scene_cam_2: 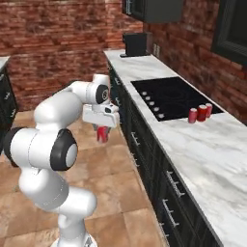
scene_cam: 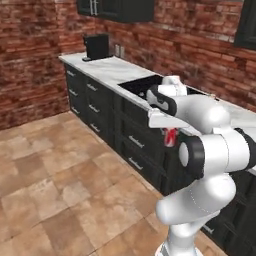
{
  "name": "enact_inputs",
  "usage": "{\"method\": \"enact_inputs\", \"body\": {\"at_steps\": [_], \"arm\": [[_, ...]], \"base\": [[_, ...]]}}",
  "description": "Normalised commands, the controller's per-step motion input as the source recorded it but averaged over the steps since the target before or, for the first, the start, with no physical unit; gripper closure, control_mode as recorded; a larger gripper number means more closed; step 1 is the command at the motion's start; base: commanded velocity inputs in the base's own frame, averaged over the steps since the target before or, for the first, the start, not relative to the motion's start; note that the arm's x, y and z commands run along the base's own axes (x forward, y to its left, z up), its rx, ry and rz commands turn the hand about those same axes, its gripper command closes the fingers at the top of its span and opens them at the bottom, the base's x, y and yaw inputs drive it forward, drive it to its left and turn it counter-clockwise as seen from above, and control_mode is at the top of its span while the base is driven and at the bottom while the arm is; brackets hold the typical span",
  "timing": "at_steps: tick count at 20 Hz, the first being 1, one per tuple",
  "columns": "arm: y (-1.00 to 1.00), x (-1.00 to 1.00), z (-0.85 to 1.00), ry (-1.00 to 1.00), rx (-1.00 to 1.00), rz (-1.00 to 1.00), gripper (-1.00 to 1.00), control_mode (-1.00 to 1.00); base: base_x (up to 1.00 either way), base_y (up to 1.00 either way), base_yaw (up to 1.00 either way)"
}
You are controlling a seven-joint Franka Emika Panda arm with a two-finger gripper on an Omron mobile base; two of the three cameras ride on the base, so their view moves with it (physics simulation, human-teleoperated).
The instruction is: Four empty soda cans are scattered around the kitchen. Gather all the cans and cluster them next to the stove for recycling.
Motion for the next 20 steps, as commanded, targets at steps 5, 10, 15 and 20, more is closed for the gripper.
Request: {"method": "enact_inputs", "body": {"at_steps": [5, 10, 15, 20], "arm": [[0.0, 0.0, 0.0, 0.0, 0.0, 0.0, 1.0, 1.0], [0.0, 0.0, 0.0, 0.0, 0.0, 0.0, 1.0, 1.0], [0.0, 0.0, 0.0, 0.0, 0.0, 0.0, 1.0, 1.0], [0.0, 0.0, 0.0, 0.0, 0.0, 0.0, 1.0, 1.0]], "base": [[0.43, 0.0, -0.63], [0.52, 0.08, -0.61], [0.73, 0.28, -0.48], [0.67, 0.29, -0.46]]}}
